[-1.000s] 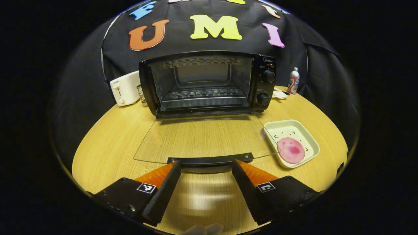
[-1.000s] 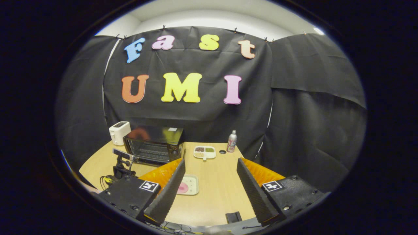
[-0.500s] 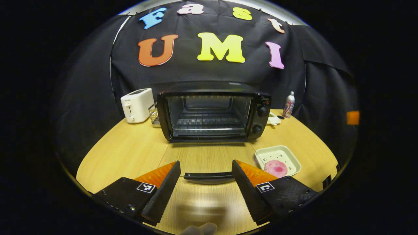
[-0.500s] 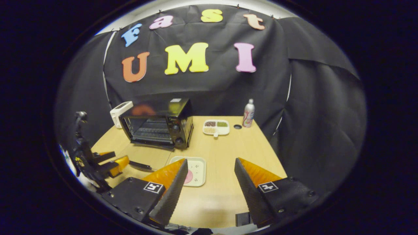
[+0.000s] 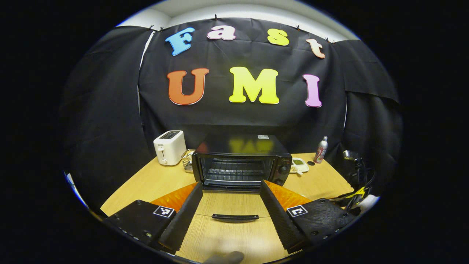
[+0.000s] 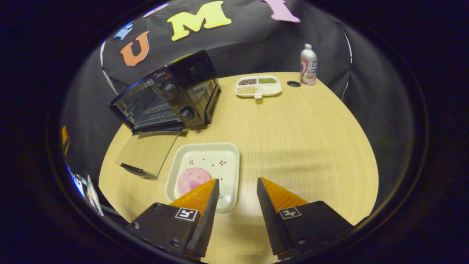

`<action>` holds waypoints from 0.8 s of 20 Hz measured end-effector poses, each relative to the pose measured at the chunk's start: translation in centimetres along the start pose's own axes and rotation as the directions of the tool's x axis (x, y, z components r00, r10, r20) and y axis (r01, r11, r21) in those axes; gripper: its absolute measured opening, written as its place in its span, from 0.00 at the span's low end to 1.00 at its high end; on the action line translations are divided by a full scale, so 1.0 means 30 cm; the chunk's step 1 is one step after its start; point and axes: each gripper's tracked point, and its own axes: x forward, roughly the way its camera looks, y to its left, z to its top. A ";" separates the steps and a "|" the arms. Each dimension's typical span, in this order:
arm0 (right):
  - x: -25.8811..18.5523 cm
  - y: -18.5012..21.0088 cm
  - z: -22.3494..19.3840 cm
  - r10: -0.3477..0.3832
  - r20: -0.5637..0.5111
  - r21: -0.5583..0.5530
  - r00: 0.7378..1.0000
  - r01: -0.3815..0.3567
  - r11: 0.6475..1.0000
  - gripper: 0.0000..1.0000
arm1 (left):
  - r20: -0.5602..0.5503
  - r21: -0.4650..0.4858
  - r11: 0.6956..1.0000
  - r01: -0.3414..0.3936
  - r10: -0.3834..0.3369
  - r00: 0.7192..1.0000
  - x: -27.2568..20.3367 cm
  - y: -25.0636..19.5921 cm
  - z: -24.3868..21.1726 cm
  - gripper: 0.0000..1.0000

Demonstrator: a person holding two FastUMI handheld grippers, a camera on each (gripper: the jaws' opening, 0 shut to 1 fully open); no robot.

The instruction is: Open the electric oven with the left hand, put the food in, and close the electric oven.

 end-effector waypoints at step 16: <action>0.138 -0.004 0.015 -0.075 -0.440 -0.064 0.895 0.052 0.997 0.09 | 0.010 -0.053 0.979 -0.198 0.198 0.980 -0.084 0.017 0.027 0.95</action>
